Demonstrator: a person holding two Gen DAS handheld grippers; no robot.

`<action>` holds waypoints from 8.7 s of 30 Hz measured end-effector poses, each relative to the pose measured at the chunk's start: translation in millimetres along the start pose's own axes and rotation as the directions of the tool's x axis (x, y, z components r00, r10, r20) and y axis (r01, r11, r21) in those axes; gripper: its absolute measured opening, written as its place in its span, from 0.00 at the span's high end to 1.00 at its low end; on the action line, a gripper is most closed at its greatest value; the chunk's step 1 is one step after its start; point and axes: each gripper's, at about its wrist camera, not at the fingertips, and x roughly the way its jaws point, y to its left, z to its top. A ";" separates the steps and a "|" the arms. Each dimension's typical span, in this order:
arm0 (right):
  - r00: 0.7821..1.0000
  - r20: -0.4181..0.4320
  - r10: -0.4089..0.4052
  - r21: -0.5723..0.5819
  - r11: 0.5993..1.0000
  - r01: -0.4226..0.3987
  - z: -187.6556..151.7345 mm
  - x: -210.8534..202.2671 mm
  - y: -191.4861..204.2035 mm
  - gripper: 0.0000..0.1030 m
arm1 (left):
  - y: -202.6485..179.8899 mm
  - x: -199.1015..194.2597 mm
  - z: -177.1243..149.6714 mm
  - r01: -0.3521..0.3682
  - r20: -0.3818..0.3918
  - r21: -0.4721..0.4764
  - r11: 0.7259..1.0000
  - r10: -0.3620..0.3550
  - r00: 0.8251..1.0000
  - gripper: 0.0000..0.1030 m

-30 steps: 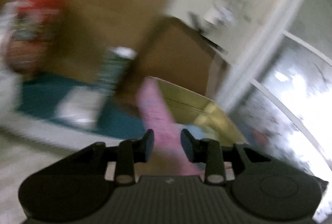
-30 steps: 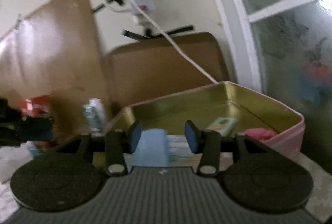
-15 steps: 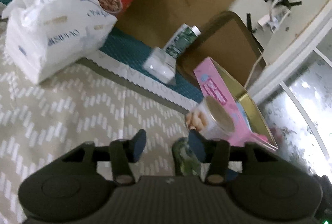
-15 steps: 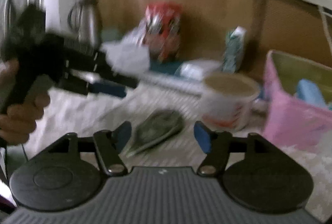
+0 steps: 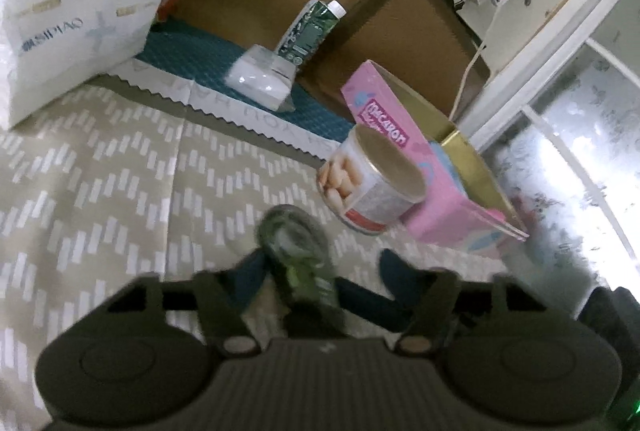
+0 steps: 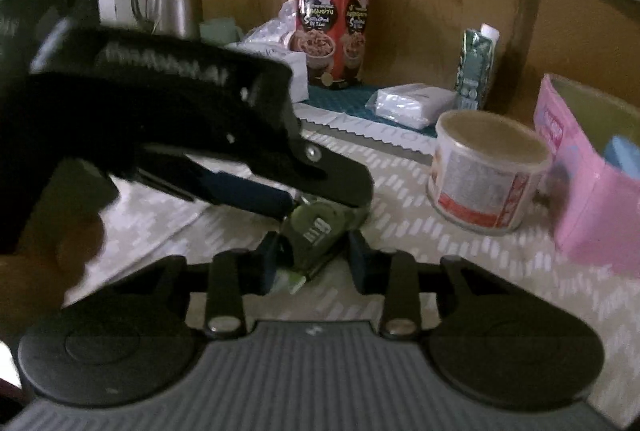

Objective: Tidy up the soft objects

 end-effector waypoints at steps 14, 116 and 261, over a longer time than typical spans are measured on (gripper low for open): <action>0.992 0.129 -0.012 0.077 0.997 0.003 -1.1 -29.2 -15.7 0.63 | -30.1 -12.4 3.2 0.036 0.039 0.019 0.999 -0.036 0.999 0.68; 0.980 -0.051 -0.193 0.027 0.981 0.195 -9.4 -3.6 -4.5 0.00 | -1.9 -19.5 -18.6 -0.400 0.166 0.268 0.877 0.367 0.915 0.00; 0.992 0.009 -0.129 -0.024 0.991 0.129 0.4 3.0 43.2 0.91 | 33.7 -45.5 -6.2 -0.118 0.177 0.055 0.991 0.107 0.978 0.00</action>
